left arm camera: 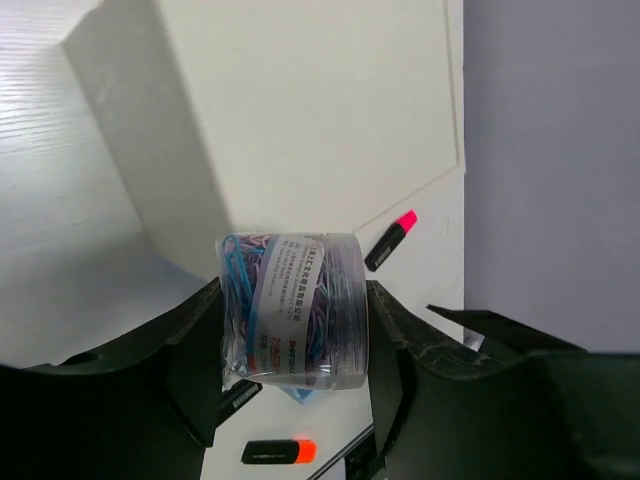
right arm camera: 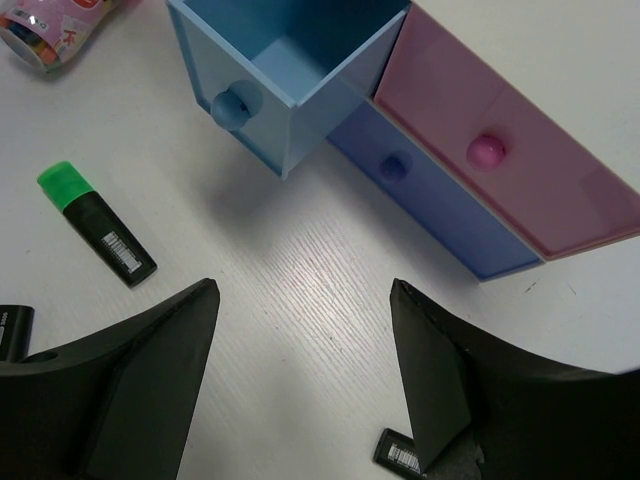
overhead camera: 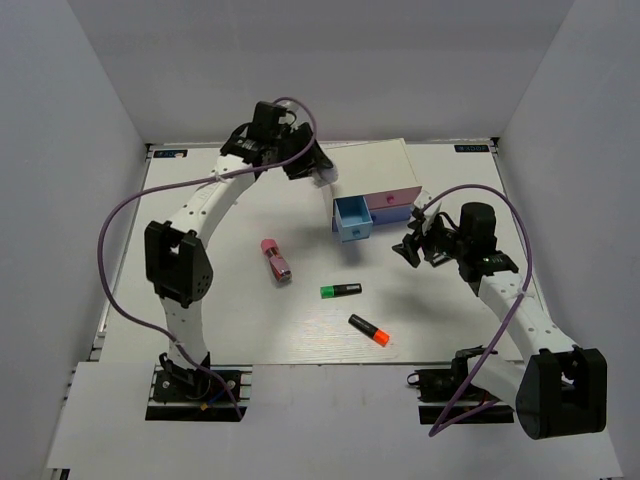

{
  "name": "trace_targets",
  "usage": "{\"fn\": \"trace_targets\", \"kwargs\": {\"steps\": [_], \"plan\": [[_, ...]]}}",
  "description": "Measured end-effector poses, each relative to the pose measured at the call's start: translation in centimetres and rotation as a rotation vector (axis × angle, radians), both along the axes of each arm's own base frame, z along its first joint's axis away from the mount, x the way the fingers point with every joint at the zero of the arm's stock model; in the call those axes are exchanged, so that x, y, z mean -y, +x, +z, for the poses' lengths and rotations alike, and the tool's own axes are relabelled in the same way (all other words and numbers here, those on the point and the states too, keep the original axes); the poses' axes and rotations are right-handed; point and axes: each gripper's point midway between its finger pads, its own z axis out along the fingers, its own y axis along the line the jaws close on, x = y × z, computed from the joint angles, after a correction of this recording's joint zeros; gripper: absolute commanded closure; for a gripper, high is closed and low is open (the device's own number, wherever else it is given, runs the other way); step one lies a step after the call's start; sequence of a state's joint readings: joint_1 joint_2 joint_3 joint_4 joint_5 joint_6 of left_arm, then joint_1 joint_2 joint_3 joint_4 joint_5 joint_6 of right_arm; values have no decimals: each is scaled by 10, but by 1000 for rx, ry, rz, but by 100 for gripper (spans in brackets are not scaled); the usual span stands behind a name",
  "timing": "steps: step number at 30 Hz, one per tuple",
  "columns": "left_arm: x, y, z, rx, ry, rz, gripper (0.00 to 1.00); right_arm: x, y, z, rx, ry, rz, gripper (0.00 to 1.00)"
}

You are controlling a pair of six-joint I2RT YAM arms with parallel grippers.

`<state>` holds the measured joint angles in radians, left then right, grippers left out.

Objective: Sort the stationery into containers
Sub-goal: Place the stationery into the container

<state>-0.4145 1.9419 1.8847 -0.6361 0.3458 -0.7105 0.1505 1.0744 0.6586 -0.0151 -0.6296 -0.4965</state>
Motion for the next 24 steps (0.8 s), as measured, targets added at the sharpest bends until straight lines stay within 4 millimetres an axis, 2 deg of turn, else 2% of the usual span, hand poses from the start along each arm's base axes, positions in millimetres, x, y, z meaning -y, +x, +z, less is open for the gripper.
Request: {"fn": "trace_targets", "kwargs": {"steps": [3,6,9,12,17,24], "plan": [[19,-3,12,39,15,-62,100,1,0,0,1,-1,-4,25],[35,-15,23,57,21,-109,100,2,1,1,6,-5,-13,25],[49,-29,24,49,24,-146,100,4,2,3,15,-10,-25,25],[60,-43,18,10,45,-160,100,5,4,5,22,-9,-35,25],[71,-56,3,-60,96,-99,100,6,8,8,32,-2,-57,25],[64,-63,-22,-156,205,76,100,7,9,11,37,7,-71,25]]}}
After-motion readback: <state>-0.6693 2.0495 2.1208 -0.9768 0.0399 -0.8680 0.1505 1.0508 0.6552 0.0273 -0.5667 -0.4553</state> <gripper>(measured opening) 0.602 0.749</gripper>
